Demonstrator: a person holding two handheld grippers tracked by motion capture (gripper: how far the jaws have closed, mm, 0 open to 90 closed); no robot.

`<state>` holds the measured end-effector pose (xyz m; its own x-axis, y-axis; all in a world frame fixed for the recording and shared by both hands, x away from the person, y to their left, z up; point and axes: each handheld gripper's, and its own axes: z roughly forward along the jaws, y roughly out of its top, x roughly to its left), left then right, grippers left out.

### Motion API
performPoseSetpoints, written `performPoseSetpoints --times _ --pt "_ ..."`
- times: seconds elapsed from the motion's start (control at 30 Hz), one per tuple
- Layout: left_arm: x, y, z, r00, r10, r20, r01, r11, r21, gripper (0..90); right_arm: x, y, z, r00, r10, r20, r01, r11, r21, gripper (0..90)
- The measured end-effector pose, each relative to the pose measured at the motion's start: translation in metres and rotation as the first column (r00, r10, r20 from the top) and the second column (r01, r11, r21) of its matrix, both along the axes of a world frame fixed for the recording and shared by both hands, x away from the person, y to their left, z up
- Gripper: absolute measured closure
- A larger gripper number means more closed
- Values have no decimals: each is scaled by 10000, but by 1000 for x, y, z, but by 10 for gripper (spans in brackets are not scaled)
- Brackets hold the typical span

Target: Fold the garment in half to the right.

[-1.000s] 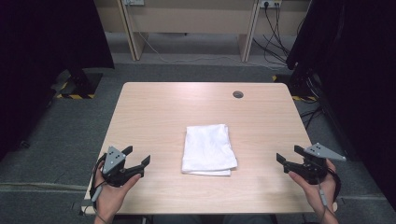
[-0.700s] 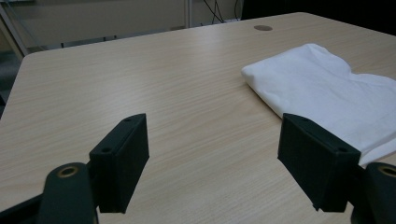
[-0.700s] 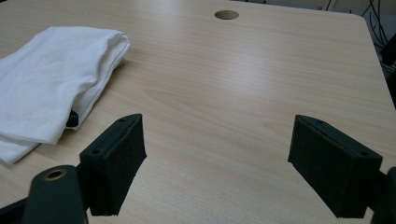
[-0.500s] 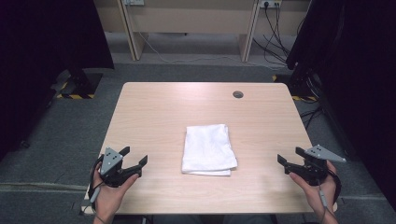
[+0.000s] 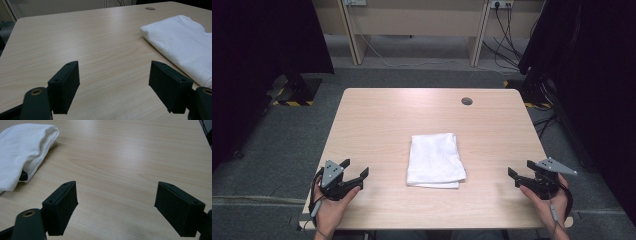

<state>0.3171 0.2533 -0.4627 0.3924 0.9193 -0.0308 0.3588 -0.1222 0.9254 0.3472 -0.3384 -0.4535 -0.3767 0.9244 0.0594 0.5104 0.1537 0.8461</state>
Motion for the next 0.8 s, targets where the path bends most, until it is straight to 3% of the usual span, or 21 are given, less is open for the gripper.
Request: performPoseSetpoints --times 0.8 --pt "4 2 -16 9997 177 -175 -178 9998 -33 242 2 -6 -13 9995 -265 -157 265 9996 -1 182"
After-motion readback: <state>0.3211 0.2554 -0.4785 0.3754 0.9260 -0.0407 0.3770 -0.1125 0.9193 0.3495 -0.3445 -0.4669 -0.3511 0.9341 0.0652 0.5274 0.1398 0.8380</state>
